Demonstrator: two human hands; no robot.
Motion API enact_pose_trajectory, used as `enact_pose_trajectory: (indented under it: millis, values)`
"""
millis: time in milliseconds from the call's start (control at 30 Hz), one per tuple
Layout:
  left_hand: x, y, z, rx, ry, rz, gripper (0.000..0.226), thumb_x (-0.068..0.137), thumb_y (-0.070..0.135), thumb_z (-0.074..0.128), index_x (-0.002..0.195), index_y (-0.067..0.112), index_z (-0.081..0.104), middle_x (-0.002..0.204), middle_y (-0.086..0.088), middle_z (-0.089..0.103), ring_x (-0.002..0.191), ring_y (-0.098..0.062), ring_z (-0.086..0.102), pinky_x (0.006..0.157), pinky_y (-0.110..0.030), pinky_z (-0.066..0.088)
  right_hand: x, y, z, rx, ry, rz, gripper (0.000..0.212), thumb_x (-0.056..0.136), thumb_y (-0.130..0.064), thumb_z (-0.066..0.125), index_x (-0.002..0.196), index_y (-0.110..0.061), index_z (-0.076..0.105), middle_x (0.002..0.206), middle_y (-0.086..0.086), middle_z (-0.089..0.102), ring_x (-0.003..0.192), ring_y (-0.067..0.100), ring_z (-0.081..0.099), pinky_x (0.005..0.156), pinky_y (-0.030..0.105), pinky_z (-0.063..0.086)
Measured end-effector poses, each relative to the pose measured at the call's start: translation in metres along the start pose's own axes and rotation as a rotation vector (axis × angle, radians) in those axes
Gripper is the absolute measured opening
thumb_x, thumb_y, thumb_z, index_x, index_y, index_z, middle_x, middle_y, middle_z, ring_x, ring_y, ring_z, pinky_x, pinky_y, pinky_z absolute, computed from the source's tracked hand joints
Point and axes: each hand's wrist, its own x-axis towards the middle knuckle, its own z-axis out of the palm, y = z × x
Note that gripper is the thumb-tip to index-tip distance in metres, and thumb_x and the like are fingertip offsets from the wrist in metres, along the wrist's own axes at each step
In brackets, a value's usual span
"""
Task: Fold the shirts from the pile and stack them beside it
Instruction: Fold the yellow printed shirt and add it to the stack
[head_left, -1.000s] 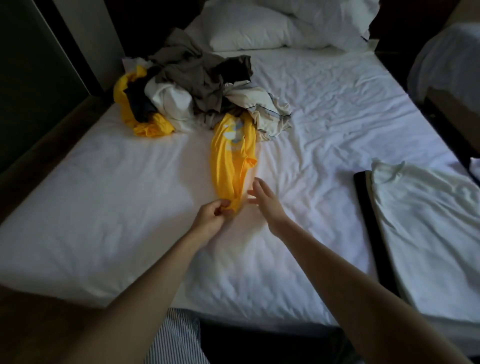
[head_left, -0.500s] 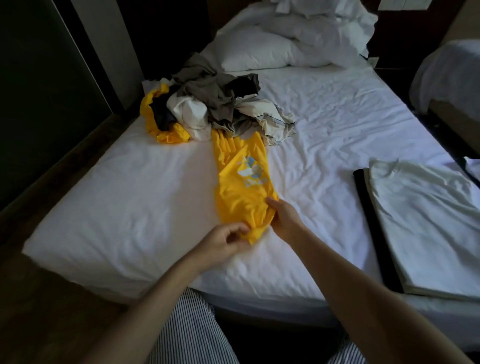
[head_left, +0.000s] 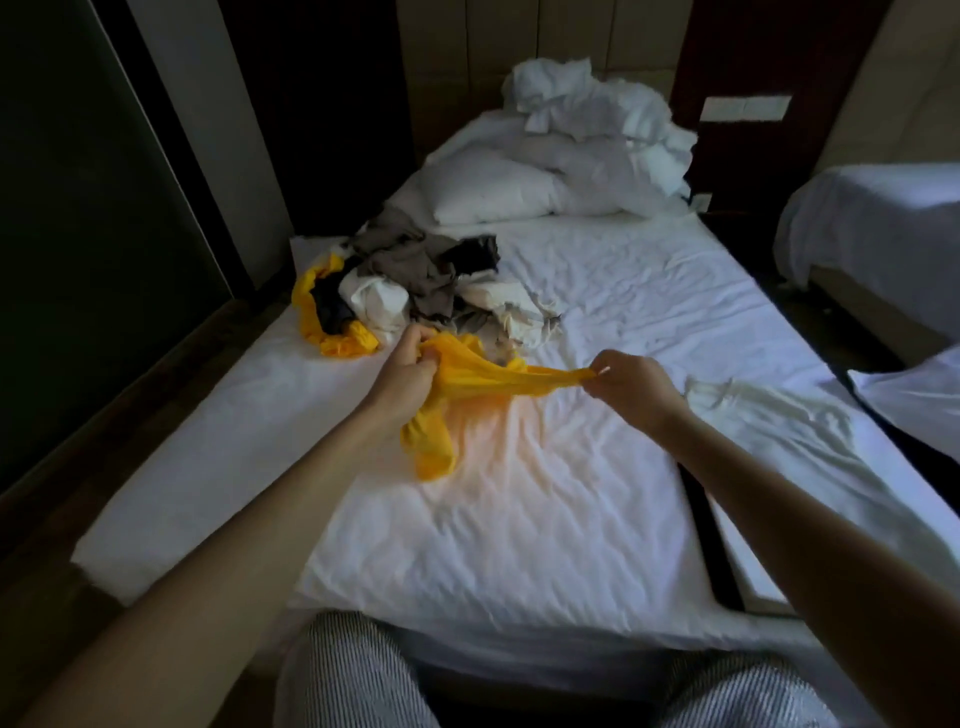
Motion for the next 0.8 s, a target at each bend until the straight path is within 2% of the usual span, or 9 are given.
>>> enact_pose_trajectory:
  millis: [167, 233, 300, 367, 433, 533, 600, 667, 800]
  values:
    - [0.006, 0.062, -0.024, 0.032, -0.106, 0.125, 0.019, 0.103, 0.018, 0.036, 0.087, 0.021, 0.044, 0.078, -0.004, 0.043, 0.072, -0.015, 0.042, 0.067, -0.028, 0.035, 0.013, -0.031, -0.050, 0.120, 0.282, -0.155, 0.016, 0.087, -0.014, 0.064, 0.091, 0.000, 0.069, 0.085, 0.011, 0.060, 0.080, 0.021, 0.056, 0.068, 0.026, 0.033]
    - [0.006, 0.085, -0.035, -0.177, -0.117, 0.161, 0.008, 0.101, 0.021, 0.042, 0.098, 0.019, 0.049, 0.087, -0.006, 0.050, 0.081, -0.017, 0.050, 0.072, -0.028, 0.044, 0.017, -0.049, -0.069, 0.280, 0.397, -0.184, 0.015, 0.093, -0.015, 0.056, 0.096, -0.003, 0.064, 0.086, 0.006, 0.052, 0.078, 0.020, 0.052, 0.067, 0.024, 0.032]
    - [0.010, 0.109, -0.046, -0.371, -0.179, 0.204, 0.028, 0.091, 0.026, 0.056, 0.117, 0.015, 0.049, 0.103, -0.003, 0.060, 0.094, -0.015, 0.059, 0.081, -0.026, 0.053, 0.020, -0.070, -0.088, 0.448, 0.429, -0.215, 0.014, 0.099, -0.016, 0.041, 0.091, -0.018, 0.053, 0.076, -0.001, 0.048, 0.068, 0.013, 0.049, 0.061, 0.027, 0.034]
    - [0.021, 0.127, -0.054, -0.224, -0.243, 0.237, 0.064, 0.075, 0.032, 0.073, 0.130, 0.016, 0.044, 0.118, -0.001, 0.058, 0.106, -0.016, 0.058, 0.088, -0.031, 0.052, 0.023, -0.088, -0.104, 0.594, 0.469, -0.220, 0.019, 0.102, -0.017, 0.032, 0.090, -0.021, 0.045, 0.068, 0.000, 0.042, 0.057, 0.011, 0.041, 0.055, 0.028, 0.032]
    - [0.031, 0.139, -0.057, 0.195, -0.274, 0.246, 0.072, 0.072, 0.036, 0.078, 0.133, 0.018, 0.043, 0.119, 0.002, 0.053, 0.107, -0.017, 0.055, 0.091, -0.036, 0.050, 0.024, -0.099, -0.117, 0.636, 0.501, -0.217, 0.017, 0.103, -0.018, 0.028, 0.095, -0.017, 0.044, 0.066, 0.000, 0.039, 0.054, 0.010, 0.037, 0.049, 0.023, 0.032]
    - [0.048, 0.147, -0.065, 0.618, -0.213, 0.331, 0.032, 0.082, 0.034, 0.071, 0.098, 0.008, 0.061, 0.091, -0.008, 0.058, 0.085, -0.023, 0.058, 0.080, -0.040, 0.050, 0.027, -0.098, -0.133, 0.533, 0.543, -0.250, 0.018, 0.103, -0.019, 0.031, 0.089, -0.021, 0.041, 0.066, -0.003, 0.038, 0.054, 0.008, 0.037, 0.052, 0.024, 0.033]
    - [0.056, 0.153, -0.075, 0.504, -0.159, 0.341, 0.034, 0.083, 0.032, 0.070, 0.088, -0.001, 0.065, 0.087, -0.018, 0.062, 0.083, -0.030, 0.060, 0.078, -0.042, 0.050, 0.031, -0.092, -0.147, 0.440, 0.534, -0.274, 0.015, 0.102, -0.020, 0.035, 0.091, -0.021, 0.045, 0.066, -0.001, 0.041, 0.058, 0.012, 0.040, 0.056, 0.031, 0.033]
    - [0.061, 0.162, -0.083, 0.338, -0.156, 0.293, 0.040, 0.082, 0.031, 0.071, 0.098, -0.005, 0.067, 0.096, -0.020, 0.065, 0.087, -0.031, 0.062, 0.076, -0.039, 0.052, 0.033, -0.086, -0.162, 0.357, 0.494, -0.319, 0.013, 0.101, -0.022, 0.039, 0.093, -0.019, 0.048, 0.068, 0.002, 0.043, 0.063, 0.019, 0.042, 0.056, 0.031, 0.032]
    - [0.064, 0.178, -0.086, 0.214, -0.281, 0.250, 0.023, 0.080, 0.030, 0.070, 0.097, 0.014, 0.065, 0.097, -0.005, 0.065, 0.087, -0.019, 0.061, 0.067, -0.026, 0.047, 0.038, -0.081, -0.177, 0.045, 0.237, -0.366, 0.007, 0.095, -0.028, 0.052, 0.096, -0.021, 0.053, 0.081, 0.000, 0.050, 0.072, 0.013, 0.047, 0.058, 0.024, 0.035]
